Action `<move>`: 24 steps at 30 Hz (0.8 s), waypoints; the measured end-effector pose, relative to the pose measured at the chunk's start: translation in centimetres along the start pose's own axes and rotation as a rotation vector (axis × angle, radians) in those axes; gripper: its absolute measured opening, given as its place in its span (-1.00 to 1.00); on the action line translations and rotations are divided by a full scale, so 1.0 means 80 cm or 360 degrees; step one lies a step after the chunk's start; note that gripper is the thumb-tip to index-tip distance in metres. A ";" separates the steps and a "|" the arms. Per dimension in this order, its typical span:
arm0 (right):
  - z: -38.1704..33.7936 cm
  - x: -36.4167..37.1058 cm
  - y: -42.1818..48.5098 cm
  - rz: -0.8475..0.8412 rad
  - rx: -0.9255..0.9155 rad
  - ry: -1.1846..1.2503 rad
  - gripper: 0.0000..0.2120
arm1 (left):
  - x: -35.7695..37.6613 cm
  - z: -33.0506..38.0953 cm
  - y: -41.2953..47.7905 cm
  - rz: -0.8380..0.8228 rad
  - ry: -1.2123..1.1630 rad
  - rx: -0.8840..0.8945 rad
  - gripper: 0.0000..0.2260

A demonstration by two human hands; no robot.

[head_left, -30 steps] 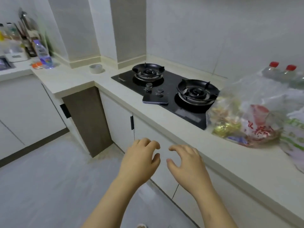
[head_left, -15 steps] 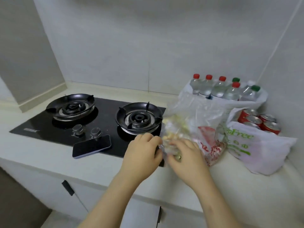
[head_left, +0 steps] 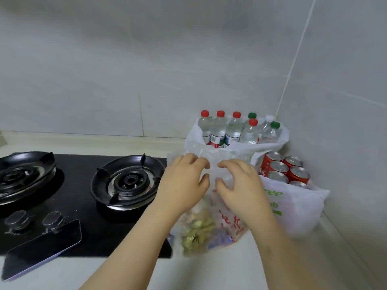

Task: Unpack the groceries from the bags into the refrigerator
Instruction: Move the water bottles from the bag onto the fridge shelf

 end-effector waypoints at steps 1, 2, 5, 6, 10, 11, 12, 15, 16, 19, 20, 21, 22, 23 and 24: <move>0.007 -0.005 0.010 0.0041 -0.0005 0.0011 -0.62 | 0.003 0.004 0.012 0.0006 0.0007 0.0020 -0.74; 0.016 -0.009 0.020 0.0079 -0.0006 0.0023 -0.60 | 0.005 0.009 0.025 0.0012 0.0016 0.0034 -0.73; 0.046 -0.018 0.051 0.0127 0.0033 -0.0011 -0.56 | 0.017 0.022 0.065 0.0033 0.0057 0.0047 -0.73; 0.058 -0.020 0.061 0.0120 0.0053 -0.0043 -0.55 | 0.022 0.025 0.078 0.0053 0.0044 0.0051 -0.74; 0.098 -0.022 0.100 0.0080 0.0054 -0.0120 -0.56 | 0.046 0.040 0.128 0.0130 -0.0034 0.0084 -0.78; 0.106 -0.023 0.108 0.0059 0.0052 -0.0130 -0.57 | 0.053 0.044 0.140 0.0123 -0.0027 0.0081 -0.78; 0.115 -0.023 0.117 0.0036 0.0050 -0.0139 -0.57 | 0.060 0.047 0.151 0.0113 -0.0021 0.0079 -0.77; 0.141 -0.025 0.139 -0.0012 0.0052 -0.0162 -0.58 | 0.084 0.054 0.181 0.0058 -0.0019 0.0060 -0.75; 0.150 -0.025 0.147 -0.0017 0.0054 -0.0176 -0.58 | 0.092 0.055 0.191 0.0043 -0.0024 0.0051 -0.75; 0.177 -0.027 0.171 -0.0036 0.0085 -0.0211 -0.59 | 0.117 0.059 0.219 -0.0011 -0.0038 0.0040 -0.75; 0.187 -0.028 0.180 -0.0047 0.0098 -0.0220 -0.59 | 0.125 0.061 0.229 -0.0035 -0.0029 0.0044 -0.75; 0.196 -0.029 0.187 -0.0057 0.0111 -0.0231 -0.59 | 0.134 0.063 0.238 -0.0060 -0.0014 0.0049 -0.75; 0.205 -0.031 0.196 -0.0060 0.0125 -0.0240 -0.60 | 0.142 0.065 0.248 -0.0084 0.0007 0.0059 -0.75; 0.213 -0.033 0.204 -0.0056 0.0140 -0.0243 -0.60 | 0.149 0.067 0.258 -0.0105 0.0032 0.0075 -0.74; 0.221 -0.034 0.213 -0.0046 0.0160 -0.0240 -0.61 | 0.156 0.069 0.268 -0.0131 0.0056 0.0090 -0.74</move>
Point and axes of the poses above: each hand's wrist, its own y-axis towards the middle knuckle, its own x-axis out of the palm, z = x × y, the point moved 3 cm from there along y, towards the middle knuckle, and after that the axes turned 2 degrees about -x, right-handed, at the moved point
